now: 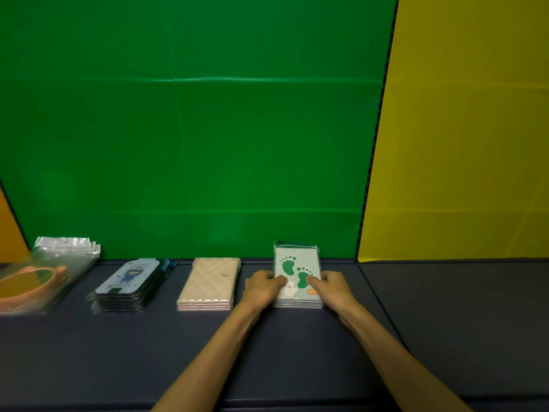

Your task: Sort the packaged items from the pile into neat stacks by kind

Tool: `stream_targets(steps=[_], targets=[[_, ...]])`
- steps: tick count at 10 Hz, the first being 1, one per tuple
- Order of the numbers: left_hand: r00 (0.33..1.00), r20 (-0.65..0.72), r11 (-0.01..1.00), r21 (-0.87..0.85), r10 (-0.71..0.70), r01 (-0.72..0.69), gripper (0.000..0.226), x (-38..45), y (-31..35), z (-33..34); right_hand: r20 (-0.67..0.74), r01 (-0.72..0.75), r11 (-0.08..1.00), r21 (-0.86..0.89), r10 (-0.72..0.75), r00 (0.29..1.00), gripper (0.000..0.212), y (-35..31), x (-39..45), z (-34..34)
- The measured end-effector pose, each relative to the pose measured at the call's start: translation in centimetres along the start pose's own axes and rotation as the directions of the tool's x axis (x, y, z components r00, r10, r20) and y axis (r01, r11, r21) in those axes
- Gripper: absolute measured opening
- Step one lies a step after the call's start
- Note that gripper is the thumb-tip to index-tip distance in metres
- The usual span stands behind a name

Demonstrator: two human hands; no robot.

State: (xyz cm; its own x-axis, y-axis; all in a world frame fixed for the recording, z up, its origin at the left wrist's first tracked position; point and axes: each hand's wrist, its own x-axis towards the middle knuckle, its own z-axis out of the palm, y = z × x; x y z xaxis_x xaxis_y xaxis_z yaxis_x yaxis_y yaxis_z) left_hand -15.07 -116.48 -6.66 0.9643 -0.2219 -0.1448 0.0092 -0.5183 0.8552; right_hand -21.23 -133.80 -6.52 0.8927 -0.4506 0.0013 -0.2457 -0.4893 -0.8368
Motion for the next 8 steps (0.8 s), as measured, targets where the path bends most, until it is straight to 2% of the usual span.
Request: stream_targets(steps=[2, 3, 4, 5, 7, 8], targets=[[0.999, -0.030, 0.992, 0.126, 0.027, -0.023, 0.039, -1.0, 0.5, 0.4, -0.013, -0.012, 0.996, -0.085, 0.011, 1.000, 0.047, 0.7, 0.1, 0.2], [0.995, -0.050, 0.981, 0.174, 0.090, -0.080, 0.058, 0.1, 0.0, 0.5, -0.059, 0.003, 0.995, -0.099, -0.009, 0.998, 0.044, 0.7, 0.0, 0.1], [0.968, -0.094, 0.932, 0.304, 0.234, -0.196, 0.066, -1.0, 0.9, 0.2, -0.076, 0.050, 0.980, -0.195, -0.066, 0.995, 0.043, 0.1, -0.2, -0.5], [0.932, -0.153, 0.844, 0.490, 0.330, -0.219, 0.074, -2.2, 2.1, 0.0, -0.078, 0.145, 0.933, -0.330, -0.180, 0.981, 0.063, -0.6, -0.3, -1.2], [0.901, -0.090, 0.628, 0.746, 0.425, -0.222, 0.069, -2.7, 3.5, -1.2, 0.059, 0.363, 0.684, -0.633, -0.425, 0.903, 0.066, -2.7, -0.3, -1.7], [0.881, -0.084, 0.578, 0.782, 0.467, -0.232, 0.064, -3.3, 4.6, -2.6, 0.102, 0.433, 0.640, -0.634, -0.486, 0.868, 0.060, -4.1, -0.5, -1.7]])
